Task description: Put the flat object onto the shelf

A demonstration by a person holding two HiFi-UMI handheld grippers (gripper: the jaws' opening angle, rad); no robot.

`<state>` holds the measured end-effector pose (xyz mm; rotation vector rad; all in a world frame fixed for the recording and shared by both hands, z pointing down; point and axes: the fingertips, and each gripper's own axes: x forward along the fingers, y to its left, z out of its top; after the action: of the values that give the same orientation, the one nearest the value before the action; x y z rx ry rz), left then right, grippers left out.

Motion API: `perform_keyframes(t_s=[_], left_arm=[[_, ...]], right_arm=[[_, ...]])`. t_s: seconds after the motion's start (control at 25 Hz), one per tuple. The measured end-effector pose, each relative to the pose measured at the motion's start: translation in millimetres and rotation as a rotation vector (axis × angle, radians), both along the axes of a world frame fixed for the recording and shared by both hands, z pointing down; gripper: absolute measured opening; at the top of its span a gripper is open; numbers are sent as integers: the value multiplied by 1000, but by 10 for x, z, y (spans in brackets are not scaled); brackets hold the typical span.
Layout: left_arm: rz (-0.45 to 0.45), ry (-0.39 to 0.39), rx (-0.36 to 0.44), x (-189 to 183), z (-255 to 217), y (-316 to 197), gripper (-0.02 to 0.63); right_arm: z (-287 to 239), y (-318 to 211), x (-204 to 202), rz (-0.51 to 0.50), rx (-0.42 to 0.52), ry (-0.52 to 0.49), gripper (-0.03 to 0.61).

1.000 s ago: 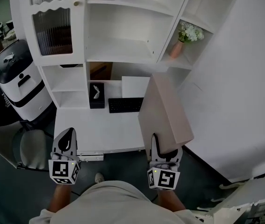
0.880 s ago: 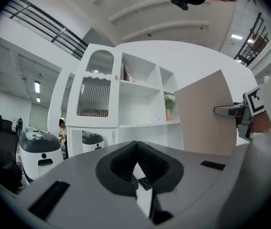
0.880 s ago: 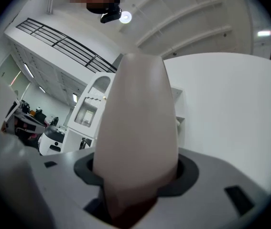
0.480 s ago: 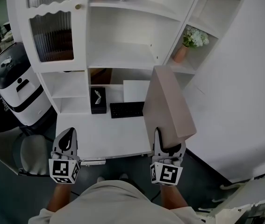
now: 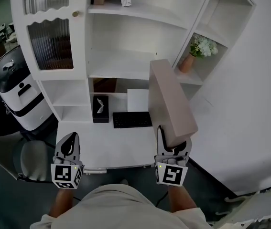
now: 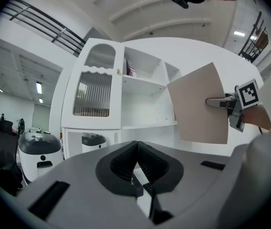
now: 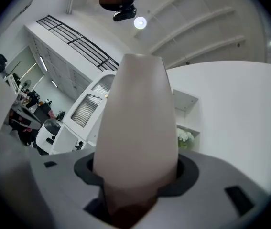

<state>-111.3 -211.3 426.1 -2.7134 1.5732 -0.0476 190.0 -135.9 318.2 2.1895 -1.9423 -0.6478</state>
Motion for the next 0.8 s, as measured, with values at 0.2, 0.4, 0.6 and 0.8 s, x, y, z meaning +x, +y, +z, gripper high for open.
perform_keyframes(t_s=[0.2,0.4,0.6,0.8], left_arm=[[-12,9,0,67,-1,-112,0],[-37,18,-5,25,32,-176,0],[-53,23,-4,-25,24,-221,0],[-66,28,0,-75,13,-258,0]], right_arm=[[-216,-265,-21,-16,11,148,275],[-354,-483,-137,-26,9,326,275],[-470,-704,-302,-14,21,537,275],[-452,-927,-490,-11,14,740,275]])
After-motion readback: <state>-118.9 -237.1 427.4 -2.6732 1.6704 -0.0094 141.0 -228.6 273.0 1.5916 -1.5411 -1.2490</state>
